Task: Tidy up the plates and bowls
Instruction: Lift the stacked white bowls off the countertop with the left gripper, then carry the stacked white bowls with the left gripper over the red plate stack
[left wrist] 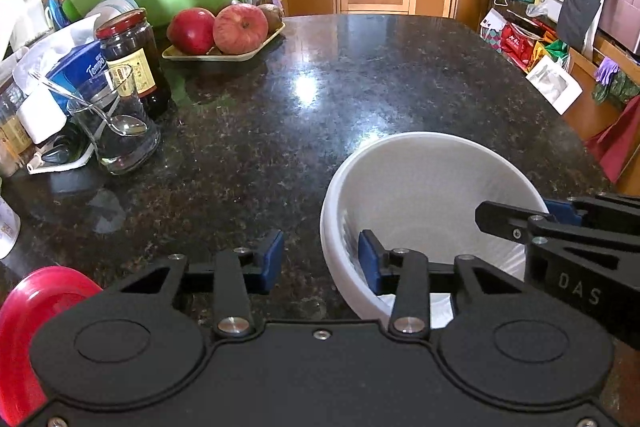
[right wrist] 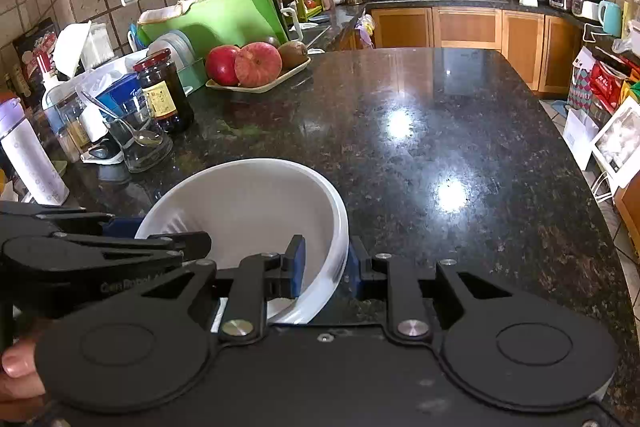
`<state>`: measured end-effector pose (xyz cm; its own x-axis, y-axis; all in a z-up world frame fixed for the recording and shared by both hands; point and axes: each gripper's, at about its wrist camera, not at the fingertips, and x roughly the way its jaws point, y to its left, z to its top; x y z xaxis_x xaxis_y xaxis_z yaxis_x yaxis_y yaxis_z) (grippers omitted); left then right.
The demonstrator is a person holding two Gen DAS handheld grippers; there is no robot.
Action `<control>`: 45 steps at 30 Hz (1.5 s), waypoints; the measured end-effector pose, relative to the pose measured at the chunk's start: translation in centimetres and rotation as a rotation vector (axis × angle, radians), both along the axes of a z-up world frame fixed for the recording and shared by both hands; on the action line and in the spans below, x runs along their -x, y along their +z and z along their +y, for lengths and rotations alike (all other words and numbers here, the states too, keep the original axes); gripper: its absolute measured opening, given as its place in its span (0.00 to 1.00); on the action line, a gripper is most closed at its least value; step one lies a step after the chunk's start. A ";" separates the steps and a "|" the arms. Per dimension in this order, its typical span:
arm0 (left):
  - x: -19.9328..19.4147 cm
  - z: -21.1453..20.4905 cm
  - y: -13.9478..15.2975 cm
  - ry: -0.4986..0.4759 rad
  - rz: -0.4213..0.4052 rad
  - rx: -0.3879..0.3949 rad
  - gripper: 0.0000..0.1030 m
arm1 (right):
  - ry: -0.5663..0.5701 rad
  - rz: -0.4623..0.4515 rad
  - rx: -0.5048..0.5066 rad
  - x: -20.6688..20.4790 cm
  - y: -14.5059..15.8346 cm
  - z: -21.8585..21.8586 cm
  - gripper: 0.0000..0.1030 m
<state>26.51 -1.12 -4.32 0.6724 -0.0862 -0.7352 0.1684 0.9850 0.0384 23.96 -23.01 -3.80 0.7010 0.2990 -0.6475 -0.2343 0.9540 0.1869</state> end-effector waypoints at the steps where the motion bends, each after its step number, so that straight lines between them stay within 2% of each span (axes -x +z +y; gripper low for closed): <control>1: 0.0 0.0 0.0 0.000 0.001 0.001 0.48 | 0.000 0.000 -0.001 0.0 0.0 0.0 0.23; 3: -0.1 -0.1 -0.1 -0.006 0.004 0.001 0.46 | 0.000 -0.001 -0.002 0.1 0.0 0.0 0.23; 7: -0.3 -0.3 -0.3 -0.036 0.039 0.033 0.32 | 0.005 -0.012 -0.010 0.5 0.3 0.0 0.23; 24: 2.1 -1.6 1.3 0.002 -0.017 0.034 0.31 | 0.043 -0.054 -0.017 2.2 1.5 -1.6 0.21; 33: 3.6 -1.6 1.7 0.056 -0.031 0.024 0.31 | 0.097 -0.089 -0.025 3.9 2.3 -1.9 0.21; 40: 5.2 0.1 2.6 0.091 -0.065 0.006 0.31 | 0.134 -0.116 -0.029 5.2 3.1 0.1 0.21; 45: 6.0 2.8 3.2 0.104 -0.080 0.011 0.31 | 0.148 -0.143 -0.034 6.2 4.0 3.3 0.21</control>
